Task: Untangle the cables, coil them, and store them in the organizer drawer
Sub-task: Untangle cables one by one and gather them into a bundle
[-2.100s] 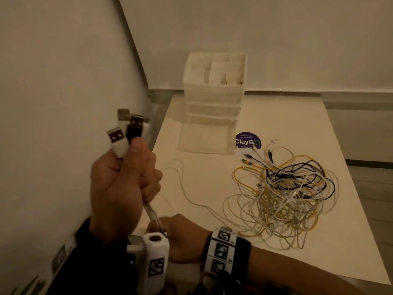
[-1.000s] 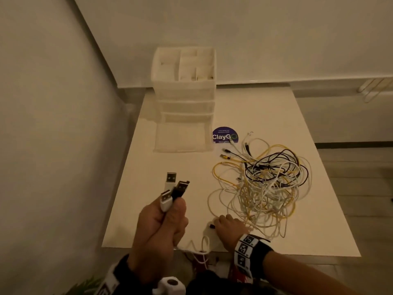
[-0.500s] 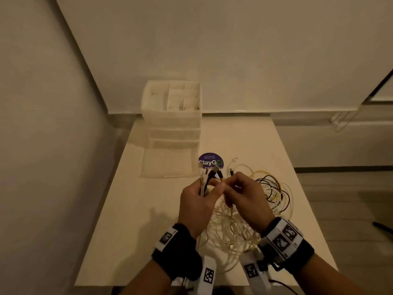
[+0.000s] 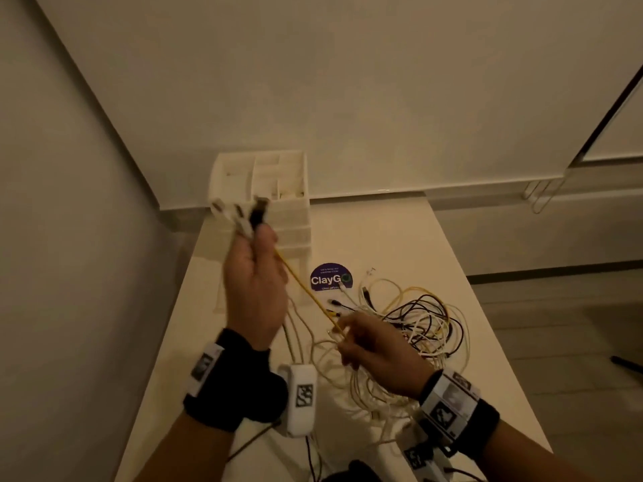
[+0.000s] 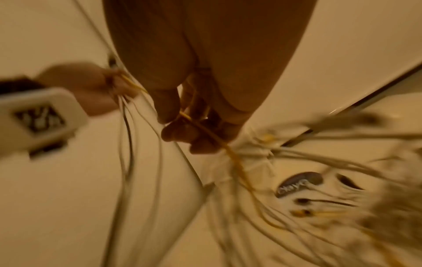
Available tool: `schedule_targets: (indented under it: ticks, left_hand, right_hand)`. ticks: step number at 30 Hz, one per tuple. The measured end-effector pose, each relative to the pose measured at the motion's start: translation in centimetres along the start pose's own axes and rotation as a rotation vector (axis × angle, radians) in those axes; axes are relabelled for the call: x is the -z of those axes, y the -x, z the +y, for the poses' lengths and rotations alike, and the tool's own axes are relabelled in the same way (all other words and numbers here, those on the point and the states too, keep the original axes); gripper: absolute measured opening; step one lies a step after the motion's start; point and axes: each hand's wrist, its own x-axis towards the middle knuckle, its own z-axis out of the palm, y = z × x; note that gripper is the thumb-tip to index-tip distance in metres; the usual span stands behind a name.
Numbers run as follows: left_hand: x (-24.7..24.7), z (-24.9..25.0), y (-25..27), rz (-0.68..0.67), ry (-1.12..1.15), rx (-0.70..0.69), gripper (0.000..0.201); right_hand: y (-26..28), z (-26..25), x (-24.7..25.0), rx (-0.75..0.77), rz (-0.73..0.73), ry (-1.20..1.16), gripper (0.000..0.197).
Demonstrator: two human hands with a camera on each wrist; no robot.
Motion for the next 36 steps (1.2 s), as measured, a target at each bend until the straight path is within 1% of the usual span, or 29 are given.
schedule_targets:
  ticks: [1, 3, 5, 6, 7, 8, 10, 12, 13, 15, 16, 18, 19, 20, 21, 23, 24, 25, 26, 27, 28, 29, 30, 32, 33, 36]
  left_hand:
    - [0.7, 1.6, -0.7, 0.037, -0.031, -0.089, 0.025]
    - [2.4, 4.1, -1.8, 0.076, -0.071, -0.257, 0.024]
    - [5.1, 5.8, -2.9, 0.122, -0.006, -0.338, 0.027]
    - [6.3, 6.6, -3.2, 0.107, 0.041, -0.332, 0.034]
    - [7.5, 7.1, -3.2, 0.063, 0.068, -0.32, 0.041]
    - [8.0, 8.1, -2.8, 0.034, 0.072, -0.301, 0.043]
    - [7.7, 10.2, -1.2, 0.017, 0.009, -0.269, 0.032]
    - [6.5, 11.4, 0.4, 0.016, 0.0, -0.257, 0.039]
    - [6.1, 11.4, 1.0, -0.024, 0.019, -0.241, 0.037]
    - [5.9, 10.5, 1.6, -0.151, 0.039, -0.166, 0.036]
    - [5.5, 9.3, 2.0, -0.243, -0.062, -0.166, 0.033]
    - [3.7, 5.9, 3.5, -0.417, -0.308, -0.166, 0.015]
    - [2.2, 4.4, 4.4, -0.486, -0.359, -0.151, 0.013]
    - [0.7, 3.3, 5.2, -0.527, -0.384, -0.12, 0.016]
    - [-0.3, 2.1, 5.5, -0.53, -0.404, -0.093, 0.017]
    - [-1.8, 0.5, 5.4, -0.462, -0.449, -0.036, 0.017]
    - [-2.2, -0.1, 5.2, -0.406, -0.459, -0.001, 0.018]
    - [-2.6, -0.5, 4.9, -0.359, -0.463, 0.03, 0.02]
    - [-3.0, -0.7, 4.6, -0.329, -0.472, 0.058, 0.023]
    - [-3.2, -0.8, 4.3, -0.314, -0.485, 0.083, 0.028]
    - [-3.4, -1.2, 4.0, -0.315, -0.516, 0.106, 0.031]
    - [-3.5, -1.5, 3.7, -0.332, -0.554, 0.128, 0.034]
    - [-3.7, -1.8, 3.6, -0.37, -0.596, 0.147, 0.036]
    - [-3.8, -2.3, 3.9, -0.47, -0.662, 0.131, 0.033]
    - [-3.8, -2.5, 4.3, -0.495, -0.675, 0.103, 0.029]
    - [-3.5, -1.9, 5.2, -0.454, -0.597, -0.019, 0.027]
  right_hand:
    - [0.2, 1.1, 0.0, 0.013, -0.018, 0.089, 0.007]
    - [0.2, 2.9, 0.2, 0.048, -0.025, 0.219, 0.013]
    - [-0.2, 4.1, 0.4, 0.086, -0.052, 0.325, 0.017]
    - [-0.4, 4.8, 0.5, 0.102, -0.07, 0.382, 0.018]
    - [-0.7, 5.4, 0.6, 0.113, -0.085, 0.43, 0.02]
    - [-0.9, 5.9, 0.7, 0.111, -0.097, 0.463, 0.021]
    - [-1.4, 6.6, 0.9, 0.078, -0.118, 0.506, 0.023]
    - [-1.6, 6.8, 1.0, 0.05, -0.116, 0.479, 0.023]
    - [-1.7, 6.4, 1.1, 0.042, -0.089, 0.421, 0.023]
    - [-1.9, 5.0, 1.4, 0.029, -0.029, 0.307, 0.023]
    - [-2.1, 3.9, 1.6, 0.042, -0.019, 0.275, 0.023]
    - [-2.4, 1.3, 2.2, 0.087, -0.045, 0.241, 0.024]
    - [-2.5, 0.1, 2.5, 0.108, -0.064, 0.22, 0.027]
    - [-2.6, -0.9, 2.8, 0.126, -0.074, 0.202, 0.031]
    - [-2.7, -1.6, 3.1, 0.135, -0.074, 0.196, 0.033]
    - [-3.0, -2.1, 3.6, 0.102, -0.045, 0.232, 0.029]
    - [-3.0, -1.9, 3.8, 0.085, -0.024, 0.251, 0.031]
    - [-3.0, -1.8, 4.0, 0.082, -0.009, 0.273, 0.038]
    - [-2.9, -1.7, 4.0, 0.086, 0.003, 0.303, 0.042]
    - [-2.8, -1.5, 4.1, 0.1, 0.018, 0.329, 0.04]
    - [-2.8, -1.3, 4.0, 0.115, 0.039, 0.348, 0.032]
    - [-2.8, -1.3, 4.0, 0.129, 0.069, 0.36, 0.022]
    - [-2.8, -1.1, 4.1, 0.141, 0.109, 0.367, 0.017]
    - [-2.7, -0.8, 4.3, 0.176, 0.171, 0.367, 0.016]
    - [-2.6, -0.8, 4.3, 0.192, 0.184, 0.348, 0.016]
    - [-1.9, -0.5, 4.1, 0.209, 0.169, 0.31, 0.017]
